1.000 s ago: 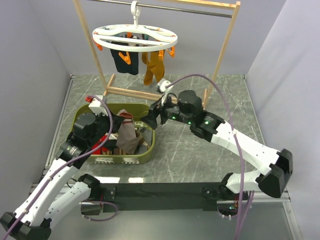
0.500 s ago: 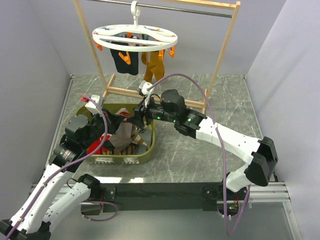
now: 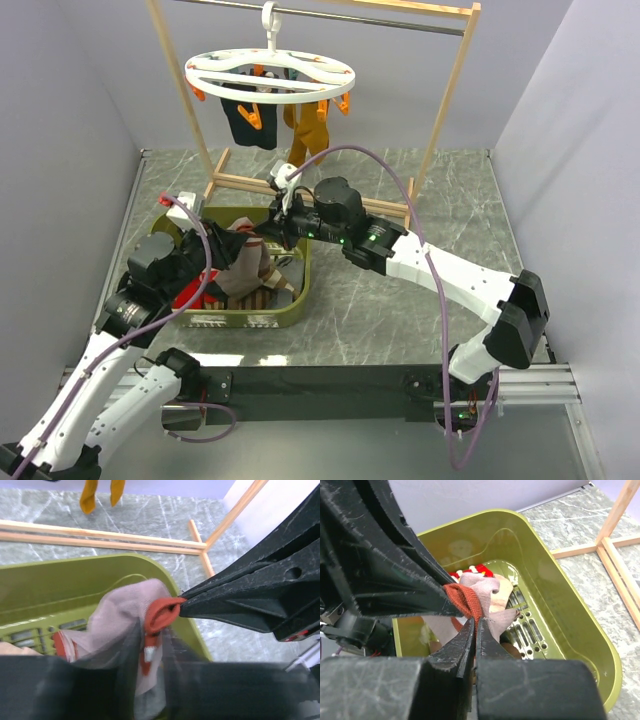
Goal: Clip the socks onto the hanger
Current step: Pick up the sock from the bin.
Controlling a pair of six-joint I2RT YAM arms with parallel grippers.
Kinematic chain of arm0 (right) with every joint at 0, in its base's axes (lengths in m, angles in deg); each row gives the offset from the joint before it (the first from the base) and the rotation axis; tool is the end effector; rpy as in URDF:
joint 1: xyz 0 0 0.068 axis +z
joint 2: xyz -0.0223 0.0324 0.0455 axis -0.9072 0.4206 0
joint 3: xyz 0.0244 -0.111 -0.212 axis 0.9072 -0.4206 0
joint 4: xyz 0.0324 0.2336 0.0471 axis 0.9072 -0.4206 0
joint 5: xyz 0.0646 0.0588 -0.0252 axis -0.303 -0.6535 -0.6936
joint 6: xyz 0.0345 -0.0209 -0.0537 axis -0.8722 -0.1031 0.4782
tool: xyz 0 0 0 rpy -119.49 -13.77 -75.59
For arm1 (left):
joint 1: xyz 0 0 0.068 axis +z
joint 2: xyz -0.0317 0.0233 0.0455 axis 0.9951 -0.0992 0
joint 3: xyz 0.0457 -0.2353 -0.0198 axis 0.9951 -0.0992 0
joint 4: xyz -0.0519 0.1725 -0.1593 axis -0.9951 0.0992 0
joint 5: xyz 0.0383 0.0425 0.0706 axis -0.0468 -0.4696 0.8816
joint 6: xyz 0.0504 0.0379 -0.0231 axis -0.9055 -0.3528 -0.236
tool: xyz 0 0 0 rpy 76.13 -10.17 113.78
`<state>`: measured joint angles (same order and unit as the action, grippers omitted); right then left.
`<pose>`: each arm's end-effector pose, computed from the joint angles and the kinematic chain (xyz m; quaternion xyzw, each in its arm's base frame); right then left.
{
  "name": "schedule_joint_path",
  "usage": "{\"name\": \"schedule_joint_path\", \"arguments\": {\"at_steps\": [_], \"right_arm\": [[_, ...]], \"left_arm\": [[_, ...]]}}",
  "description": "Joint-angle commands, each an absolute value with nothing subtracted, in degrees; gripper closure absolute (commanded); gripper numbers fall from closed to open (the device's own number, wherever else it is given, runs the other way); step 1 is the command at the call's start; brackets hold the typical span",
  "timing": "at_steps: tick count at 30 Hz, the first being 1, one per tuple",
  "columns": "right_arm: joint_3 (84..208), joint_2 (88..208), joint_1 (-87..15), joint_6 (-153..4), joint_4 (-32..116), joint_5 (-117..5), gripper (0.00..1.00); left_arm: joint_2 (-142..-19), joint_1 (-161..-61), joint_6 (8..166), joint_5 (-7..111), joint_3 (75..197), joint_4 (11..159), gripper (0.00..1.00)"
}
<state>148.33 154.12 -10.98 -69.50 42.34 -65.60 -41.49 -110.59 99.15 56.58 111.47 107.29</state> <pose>0.1989 0.3023 0.3472 -0.4206 0.6342 0.3995 0.5112 0.1486 -0.0771 0.3324 0.0375 0.7602 -0.2937 0.5783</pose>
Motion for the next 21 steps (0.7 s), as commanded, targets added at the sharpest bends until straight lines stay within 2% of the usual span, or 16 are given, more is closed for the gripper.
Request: {"name": "schedule_joint_path", "arguments": {"at_steps": [1, 2, 3, 6, 17, 21], "right_arm": [[149.2, 151.2, -10.5, -70.3, 42.7, -64.5, 1.0], [149.3, 151.0, -10.6, -71.2, 42.7, -63.7, 1.0], [149.5, 150.4, -10.5, -71.5, 42.6, -63.1, 1.0], [149.5, 148.0, -10.5, -70.5, 42.3, -63.4, 1.0], [145.7, 142.7, -10.6, -68.3, 40.8, -68.8, 1.0], [144.7, 141.8, -10.5, -66.3, 41.0, -68.4, 1.0]], "left_arm": [[-39.9, -110.5, 99.6, 56.1, 112.0, 106.0, 0.67], [-39.8, -110.4, 99.4, 56.2, 112.1, 106.6, 0.55], [-39.7, -110.5, 99.1, 56.4, 112.2, 107.9, 0.33], [-39.6, -110.5, 98.2, 55.6, 112.7, 109.1, 0.22], [-41.8, -110.4, 89.8, 45.5, 115.6, 107.2, 0.22], [-43.5, -110.4, 86.6, 41.4, 118.3, 106.7, 0.26]]}}
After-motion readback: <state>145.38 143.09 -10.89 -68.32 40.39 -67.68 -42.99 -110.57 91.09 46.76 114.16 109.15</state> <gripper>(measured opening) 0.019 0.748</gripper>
